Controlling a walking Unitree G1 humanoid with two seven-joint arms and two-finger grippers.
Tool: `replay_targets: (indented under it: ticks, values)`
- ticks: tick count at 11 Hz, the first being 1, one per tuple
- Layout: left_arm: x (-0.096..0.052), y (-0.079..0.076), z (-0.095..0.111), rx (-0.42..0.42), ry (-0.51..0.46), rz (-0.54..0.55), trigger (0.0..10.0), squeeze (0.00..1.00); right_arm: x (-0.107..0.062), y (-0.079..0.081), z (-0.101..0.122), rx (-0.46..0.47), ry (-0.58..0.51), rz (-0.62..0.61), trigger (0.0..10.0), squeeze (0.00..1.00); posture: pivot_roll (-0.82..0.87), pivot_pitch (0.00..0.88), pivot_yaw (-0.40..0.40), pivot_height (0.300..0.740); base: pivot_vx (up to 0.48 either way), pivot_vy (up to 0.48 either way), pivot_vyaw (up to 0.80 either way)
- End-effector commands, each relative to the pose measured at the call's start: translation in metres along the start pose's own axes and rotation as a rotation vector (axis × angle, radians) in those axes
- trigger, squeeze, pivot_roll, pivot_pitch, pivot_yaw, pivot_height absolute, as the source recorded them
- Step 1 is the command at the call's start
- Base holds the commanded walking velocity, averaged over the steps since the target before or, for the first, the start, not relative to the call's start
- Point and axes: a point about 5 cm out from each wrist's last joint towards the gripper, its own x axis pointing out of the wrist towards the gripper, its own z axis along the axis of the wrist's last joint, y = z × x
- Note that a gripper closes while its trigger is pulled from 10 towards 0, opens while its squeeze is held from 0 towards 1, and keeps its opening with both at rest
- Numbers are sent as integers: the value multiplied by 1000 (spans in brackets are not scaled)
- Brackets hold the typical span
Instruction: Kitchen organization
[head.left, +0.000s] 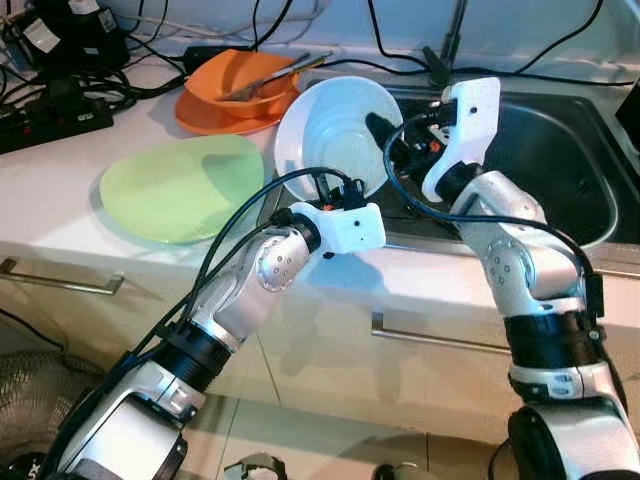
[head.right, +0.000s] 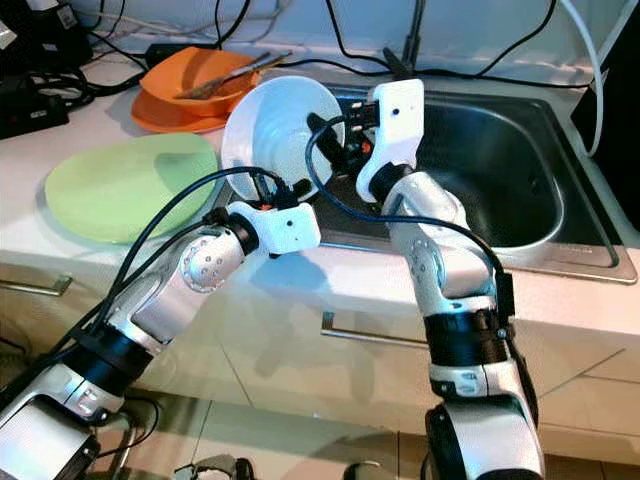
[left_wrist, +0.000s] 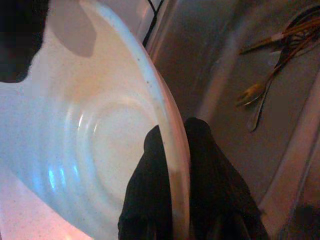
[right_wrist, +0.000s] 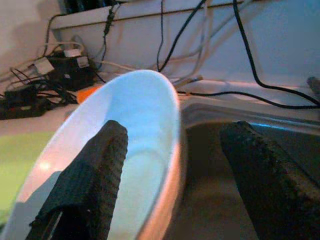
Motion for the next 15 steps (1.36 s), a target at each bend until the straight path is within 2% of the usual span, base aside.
replay_targets:
  ticks: [1, 3, 7, 8, 15]
  values:
    - [-1, -2, 0, 12, -2, 5, 10000, 0, 3, -5, 3, -12, -8, -25, 10000, 0, 30, 45, 26, 740, 0, 0, 0]
    - [-1, -2, 0, 15, -3, 9, 10000, 0, 5, -10, 2, -8, -2, -51, 10000, 0, 31, 51, 24, 740, 0, 0, 0]
    - [-1, -2, 0, 29, -3, 24, 10000, 0, 7, -14, -15, 28, 61, -57, 10000, 0, 37, 58, 21, 740, 0, 0, 0]
    - [-2, -2, -1, 31, -1, 23, 10000, 0, 7, -15, -18, 43, 68, -65, 0, 0, 40, 55, 22, 740, 0, 0, 0]
    - [-3, -4, -9, 71, 28, 6, 10000, 0, 7, -19, -16, 34, 54, -75, 0, 0, 37, 43, 28, 740, 0, 0, 0]
